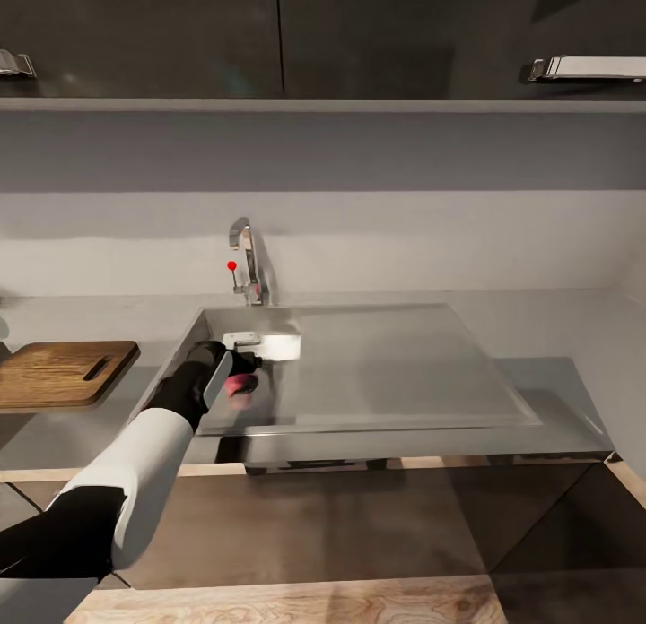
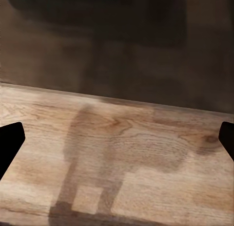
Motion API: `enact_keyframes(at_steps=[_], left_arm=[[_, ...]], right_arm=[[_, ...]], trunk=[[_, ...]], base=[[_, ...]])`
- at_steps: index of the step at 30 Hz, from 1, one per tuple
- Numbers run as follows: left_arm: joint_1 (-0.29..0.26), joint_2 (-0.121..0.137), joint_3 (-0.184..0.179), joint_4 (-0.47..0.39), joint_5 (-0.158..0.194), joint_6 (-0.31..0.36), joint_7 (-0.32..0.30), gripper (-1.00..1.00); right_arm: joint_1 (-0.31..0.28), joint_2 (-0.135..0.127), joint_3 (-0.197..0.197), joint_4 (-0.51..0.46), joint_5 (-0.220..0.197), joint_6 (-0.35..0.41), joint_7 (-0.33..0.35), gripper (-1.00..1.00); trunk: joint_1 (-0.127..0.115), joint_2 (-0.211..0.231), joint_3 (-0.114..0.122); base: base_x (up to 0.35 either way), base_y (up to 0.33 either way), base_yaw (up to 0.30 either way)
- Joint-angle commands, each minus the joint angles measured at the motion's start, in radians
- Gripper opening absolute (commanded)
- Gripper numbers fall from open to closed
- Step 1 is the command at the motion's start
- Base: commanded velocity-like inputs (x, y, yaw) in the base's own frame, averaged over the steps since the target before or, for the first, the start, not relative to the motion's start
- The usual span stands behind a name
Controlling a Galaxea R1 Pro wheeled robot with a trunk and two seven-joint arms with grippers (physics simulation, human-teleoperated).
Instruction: In the kitchen, take the Vidalia onion out of the sink, dice it on the chopping board with the paring knife, put the diced onion into the bowl on the countertop, then place both the paring knife and the chopping board into the sink.
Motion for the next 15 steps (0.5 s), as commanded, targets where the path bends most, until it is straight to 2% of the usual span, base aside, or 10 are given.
enact_keyframes(at_steps=[1, 6, 15], left_arm=[[0.0, 0.007, -0.001, 0.0, 0.009, 0.004, 0.007, 1.0], [0.0, 0.025, -0.001, 0.001, 0.008, 0.004, 0.007, 1.0], [0.0, 0.031, -0.001, 0.009, 0.008, 0.004, 0.007, 1.0]], right_arm=[[-0.001, 0.0, 0.003, 0.001, 0.01, -0.001, -0.01, 1.0], [-0.001, 0.001, 0.003, 0.001, 0.01, -0.001, -0.01, 1.0], [-0.001, 0.001, 0.003, 0.001, 0.01, -0.001, -0.01, 1.0]], trunk=[[0.0, -0.001, -0.001], [0.0, -0.001, -0.001], [0.0, -0.001, -0.002]], base=[[0.0, 0.0, 0.0], [0.0, 0.0, 0.0], [0.0, 0.0, 0.0]])
